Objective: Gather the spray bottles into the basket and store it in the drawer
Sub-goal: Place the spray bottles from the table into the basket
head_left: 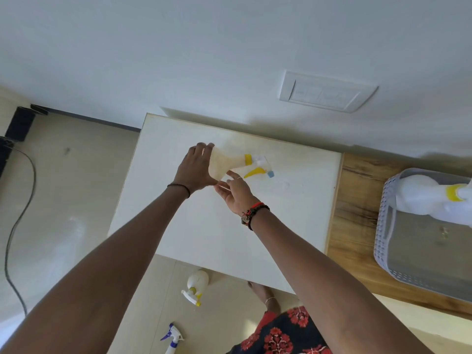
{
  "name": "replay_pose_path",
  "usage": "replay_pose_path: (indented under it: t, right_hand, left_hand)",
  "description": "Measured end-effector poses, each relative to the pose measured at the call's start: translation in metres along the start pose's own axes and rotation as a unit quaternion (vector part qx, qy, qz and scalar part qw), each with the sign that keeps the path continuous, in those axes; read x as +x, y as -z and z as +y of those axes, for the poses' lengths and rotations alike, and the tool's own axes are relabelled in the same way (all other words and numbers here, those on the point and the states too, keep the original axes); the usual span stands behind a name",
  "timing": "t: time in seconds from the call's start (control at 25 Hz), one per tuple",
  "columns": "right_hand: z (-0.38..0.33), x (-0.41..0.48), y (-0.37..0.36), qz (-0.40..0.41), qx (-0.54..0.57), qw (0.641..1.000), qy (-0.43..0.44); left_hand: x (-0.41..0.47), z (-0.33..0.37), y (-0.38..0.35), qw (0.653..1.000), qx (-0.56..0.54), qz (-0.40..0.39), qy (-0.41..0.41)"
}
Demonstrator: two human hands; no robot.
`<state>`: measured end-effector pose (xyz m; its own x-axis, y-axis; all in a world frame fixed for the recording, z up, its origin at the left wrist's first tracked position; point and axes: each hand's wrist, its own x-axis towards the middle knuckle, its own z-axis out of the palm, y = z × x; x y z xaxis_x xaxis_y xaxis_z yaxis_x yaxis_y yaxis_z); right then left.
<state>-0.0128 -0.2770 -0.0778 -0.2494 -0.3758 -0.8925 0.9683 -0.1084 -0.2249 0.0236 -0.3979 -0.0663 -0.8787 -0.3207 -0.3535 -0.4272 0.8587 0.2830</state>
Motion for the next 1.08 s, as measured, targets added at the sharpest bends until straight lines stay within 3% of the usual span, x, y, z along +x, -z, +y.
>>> replay_pose_path:
  t: [0.2,0.44,0.72,0.92,1.08]
  right_hand:
    - [-0.005,-0.035,0.049,-0.035,0.007,0.999,0.019]
    - [-0.037,-0.106,0.147,-0.02,-0.027,0.999,0.035]
    - [-0.072,-0.181,0.282,0.099,0.042,0.981,0.163]
    - [-0.099,-0.208,0.343,0.166,0.007,0.96,0.225]
    - [-0.113,-0.207,0.373,0.171,0.029,0.956,0.237]
  left_hand:
    - [-0.043,0.046,-0.014,0.986,-0.163,0.04,0.006]
    - [-0.088,0.142,-0.042,0.941,-0.335,0.043,-0.033]
    - [-0.1,0.287,-0.077,0.943,-0.314,0.014,-0.106]
    - [-0.102,0.373,-0.105,0.955,-0.282,-0.002,-0.091]
    - [-0.096,0.413,-0.123,0.957,-0.279,-0.018,-0.08]
